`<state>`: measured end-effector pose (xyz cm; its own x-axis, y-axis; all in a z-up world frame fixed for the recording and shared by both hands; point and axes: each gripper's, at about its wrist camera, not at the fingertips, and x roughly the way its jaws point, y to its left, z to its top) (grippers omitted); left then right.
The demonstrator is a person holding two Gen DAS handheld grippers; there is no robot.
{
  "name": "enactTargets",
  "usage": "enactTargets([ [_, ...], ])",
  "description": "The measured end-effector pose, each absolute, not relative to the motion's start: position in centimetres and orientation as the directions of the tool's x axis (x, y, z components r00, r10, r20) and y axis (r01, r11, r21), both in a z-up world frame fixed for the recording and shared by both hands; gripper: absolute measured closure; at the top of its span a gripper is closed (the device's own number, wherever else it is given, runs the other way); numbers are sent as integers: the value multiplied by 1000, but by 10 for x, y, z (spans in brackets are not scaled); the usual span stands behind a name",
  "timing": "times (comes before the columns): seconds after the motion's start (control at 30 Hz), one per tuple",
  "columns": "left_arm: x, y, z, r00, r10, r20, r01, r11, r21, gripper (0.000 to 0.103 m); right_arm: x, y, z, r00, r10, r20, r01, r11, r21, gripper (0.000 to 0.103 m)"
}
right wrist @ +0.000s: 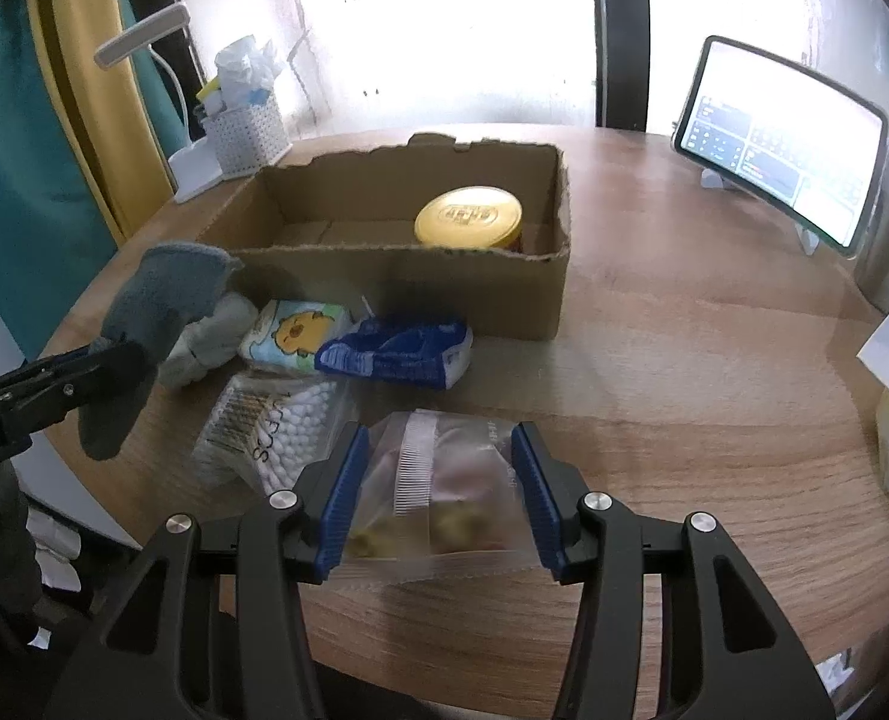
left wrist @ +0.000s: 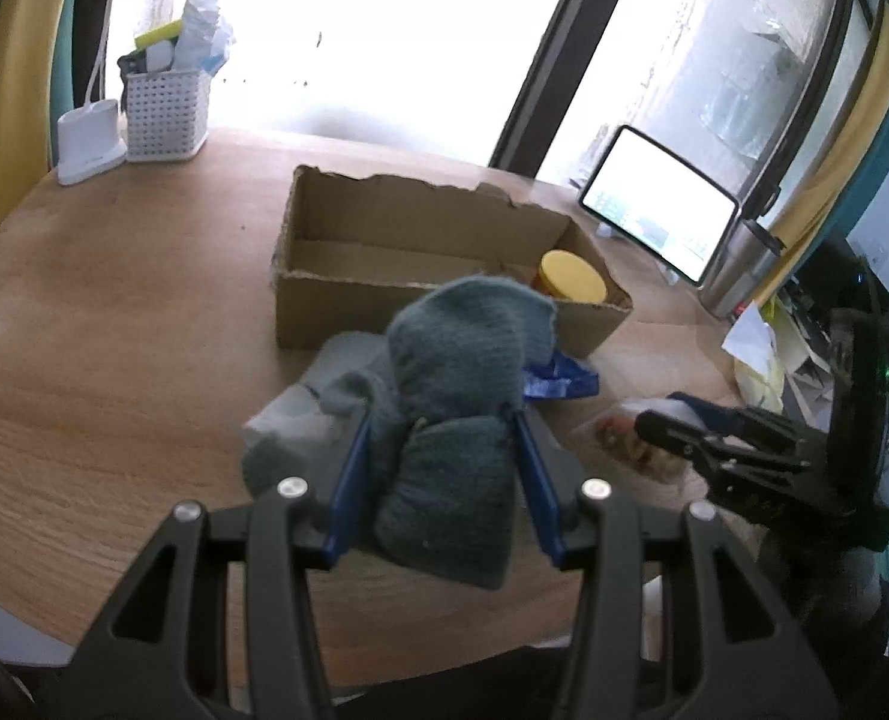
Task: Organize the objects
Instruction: 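Carry the grey socks and the clear bag with both tools over the cardboard box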
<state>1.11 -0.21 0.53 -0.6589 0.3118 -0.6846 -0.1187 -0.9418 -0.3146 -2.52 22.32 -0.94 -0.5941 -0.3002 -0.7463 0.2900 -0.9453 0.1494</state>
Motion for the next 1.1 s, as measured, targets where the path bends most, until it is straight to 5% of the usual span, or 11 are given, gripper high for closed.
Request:
enactTargets([
  [1.1, -28, -30, 40, -722, 269, -638, -88, -949, -301, 55, -53, 215, 51, -670, -305, -676, 320, -941, 108, 51],
])
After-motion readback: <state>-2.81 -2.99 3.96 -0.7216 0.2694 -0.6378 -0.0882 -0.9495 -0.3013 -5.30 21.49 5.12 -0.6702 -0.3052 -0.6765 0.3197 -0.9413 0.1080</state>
